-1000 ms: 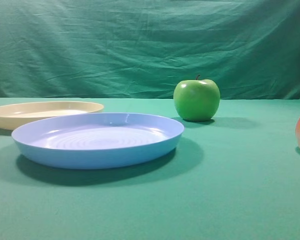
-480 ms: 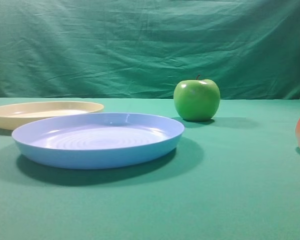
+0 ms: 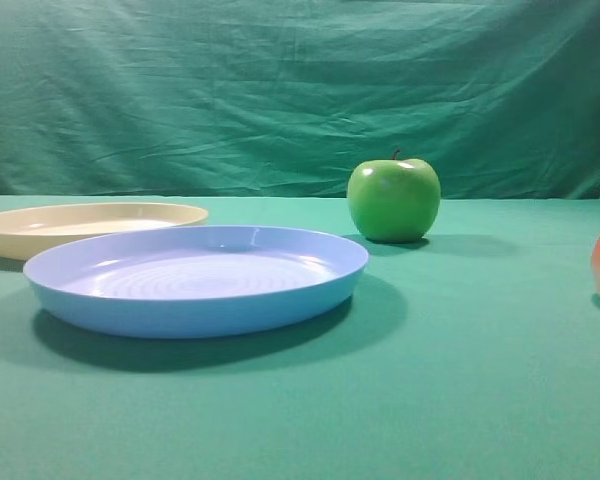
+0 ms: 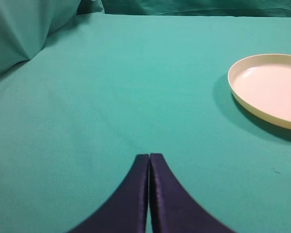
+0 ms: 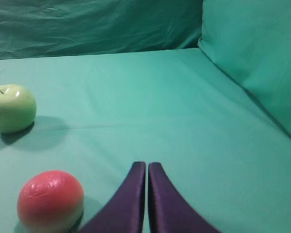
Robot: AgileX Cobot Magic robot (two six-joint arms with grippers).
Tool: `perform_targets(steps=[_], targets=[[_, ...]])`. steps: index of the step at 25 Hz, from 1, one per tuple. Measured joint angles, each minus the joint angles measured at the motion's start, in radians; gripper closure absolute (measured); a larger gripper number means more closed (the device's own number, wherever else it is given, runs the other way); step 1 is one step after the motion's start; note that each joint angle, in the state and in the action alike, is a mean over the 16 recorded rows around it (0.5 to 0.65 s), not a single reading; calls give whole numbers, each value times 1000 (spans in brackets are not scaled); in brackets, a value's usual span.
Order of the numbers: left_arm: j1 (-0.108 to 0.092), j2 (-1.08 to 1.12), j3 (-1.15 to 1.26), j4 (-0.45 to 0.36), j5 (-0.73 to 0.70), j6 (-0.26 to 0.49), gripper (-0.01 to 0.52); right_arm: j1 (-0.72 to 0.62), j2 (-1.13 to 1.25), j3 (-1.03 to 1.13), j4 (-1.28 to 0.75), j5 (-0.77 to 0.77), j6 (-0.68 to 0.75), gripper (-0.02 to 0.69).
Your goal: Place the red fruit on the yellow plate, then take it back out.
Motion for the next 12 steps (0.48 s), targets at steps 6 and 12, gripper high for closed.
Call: perform_targets(steps=[6, 12], targets=[[0, 0, 0, 0, 0, 0, 514, -1, 0, 6, 1, 13, 10, 665], [0, 0, 0, 0, 0, 0, 514, -1, 0, 7, 1, 24, 14, 665]])
